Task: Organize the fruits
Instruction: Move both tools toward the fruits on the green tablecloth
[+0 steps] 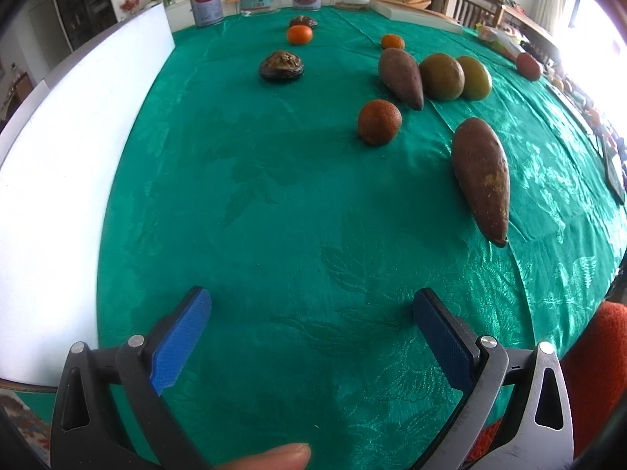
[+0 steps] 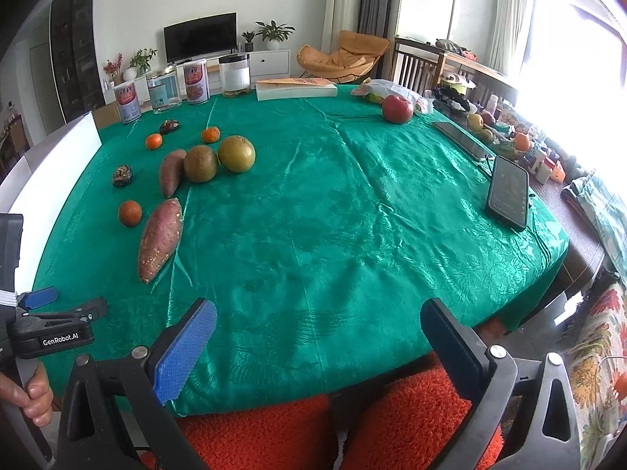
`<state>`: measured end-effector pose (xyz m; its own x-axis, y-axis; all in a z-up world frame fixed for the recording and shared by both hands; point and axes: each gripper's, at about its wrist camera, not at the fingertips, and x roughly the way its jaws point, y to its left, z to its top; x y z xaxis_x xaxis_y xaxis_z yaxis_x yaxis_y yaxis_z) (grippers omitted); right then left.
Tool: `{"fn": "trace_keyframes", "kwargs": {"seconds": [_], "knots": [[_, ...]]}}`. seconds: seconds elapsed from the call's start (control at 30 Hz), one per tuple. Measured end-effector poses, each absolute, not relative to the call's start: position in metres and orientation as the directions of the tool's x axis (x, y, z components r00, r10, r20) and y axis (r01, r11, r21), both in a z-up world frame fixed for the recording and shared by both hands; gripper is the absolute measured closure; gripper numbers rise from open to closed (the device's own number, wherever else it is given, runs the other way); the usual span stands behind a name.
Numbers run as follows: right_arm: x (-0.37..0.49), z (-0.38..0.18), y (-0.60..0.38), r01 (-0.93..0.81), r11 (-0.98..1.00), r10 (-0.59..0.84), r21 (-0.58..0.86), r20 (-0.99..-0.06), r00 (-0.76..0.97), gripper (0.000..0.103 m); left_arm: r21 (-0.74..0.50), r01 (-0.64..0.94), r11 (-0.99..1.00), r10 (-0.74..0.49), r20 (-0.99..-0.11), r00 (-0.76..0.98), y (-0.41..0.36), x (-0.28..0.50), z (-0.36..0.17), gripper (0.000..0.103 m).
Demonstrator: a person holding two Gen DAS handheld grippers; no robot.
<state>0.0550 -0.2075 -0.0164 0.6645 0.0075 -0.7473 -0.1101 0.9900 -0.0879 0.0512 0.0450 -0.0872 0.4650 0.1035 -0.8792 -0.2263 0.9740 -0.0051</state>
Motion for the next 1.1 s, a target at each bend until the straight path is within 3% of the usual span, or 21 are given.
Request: {"fn": "trace_keyframes", "kwargs": {"seconds": [0.43,1.1], "knots": [[0.079,-0.029,-0.168,-0.243,0.959,0.032,-0.147,-0.795,0.605,0.0,-0.006,-0.221,0.975,0.106,-0.865,0.491,0.045,0.048,-0.088,0.0],[0.085,-0.035,-0.165,-0.22,0.967,0.028,-0.13,-0.801,0.598,0.0,-0.009,-0.209,0.978,0.103,-0.85,0.516,0.044,0.043,-0.088,0.0]]}}
